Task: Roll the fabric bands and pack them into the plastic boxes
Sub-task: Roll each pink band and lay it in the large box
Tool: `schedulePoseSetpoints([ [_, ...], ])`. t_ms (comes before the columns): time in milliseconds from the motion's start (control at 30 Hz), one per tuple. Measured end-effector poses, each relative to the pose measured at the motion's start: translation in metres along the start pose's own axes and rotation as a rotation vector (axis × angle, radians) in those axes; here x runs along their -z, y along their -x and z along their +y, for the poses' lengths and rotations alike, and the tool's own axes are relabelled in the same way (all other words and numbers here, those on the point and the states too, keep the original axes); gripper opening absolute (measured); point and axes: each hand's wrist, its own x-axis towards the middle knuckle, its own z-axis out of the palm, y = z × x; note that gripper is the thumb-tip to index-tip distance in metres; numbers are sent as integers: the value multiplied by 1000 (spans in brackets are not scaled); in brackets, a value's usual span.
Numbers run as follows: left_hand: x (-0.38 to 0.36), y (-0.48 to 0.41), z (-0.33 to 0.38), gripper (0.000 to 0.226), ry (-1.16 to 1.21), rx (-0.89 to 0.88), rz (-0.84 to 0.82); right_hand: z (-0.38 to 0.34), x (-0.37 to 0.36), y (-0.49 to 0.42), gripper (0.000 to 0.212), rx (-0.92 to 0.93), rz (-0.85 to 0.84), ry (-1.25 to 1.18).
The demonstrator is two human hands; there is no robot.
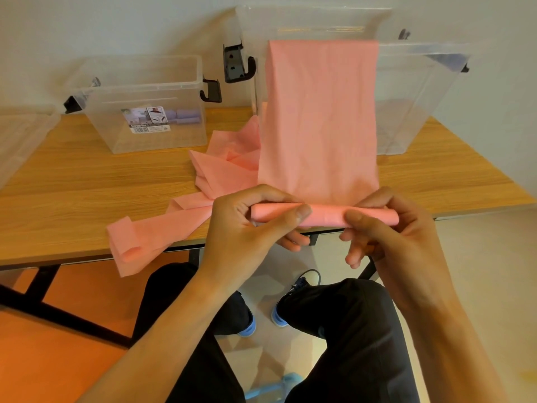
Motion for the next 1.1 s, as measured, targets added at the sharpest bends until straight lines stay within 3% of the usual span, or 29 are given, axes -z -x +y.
schedulePoseSetpoints([
  [267, 0, 1, -1, 8, -4, -10, 3, 0, -1, -1, 27, -13, 10, 41],
  [467, -2, 1, 1, 22, 8, -6, -9, 0, -1, -2, 19, -13, 44, 31],
  [600, -1, 1, 0, 11, 7, -5, -4, -3, -2, 0, 27, -3, 11, 10],
  [767, -1, 1, 2, 23, -2, 1, -7, -2, -2, -1, 29, -15, 30, 14],
  [933, 1, 2, 1, 12, -6, -1, -18, -5, -1, -1, 30, 13, -8, -6],
  [1100, 1, 3, 2, 16, 2, 1, -12, -4, -3, -2, 28, 26, 27, -3],
])
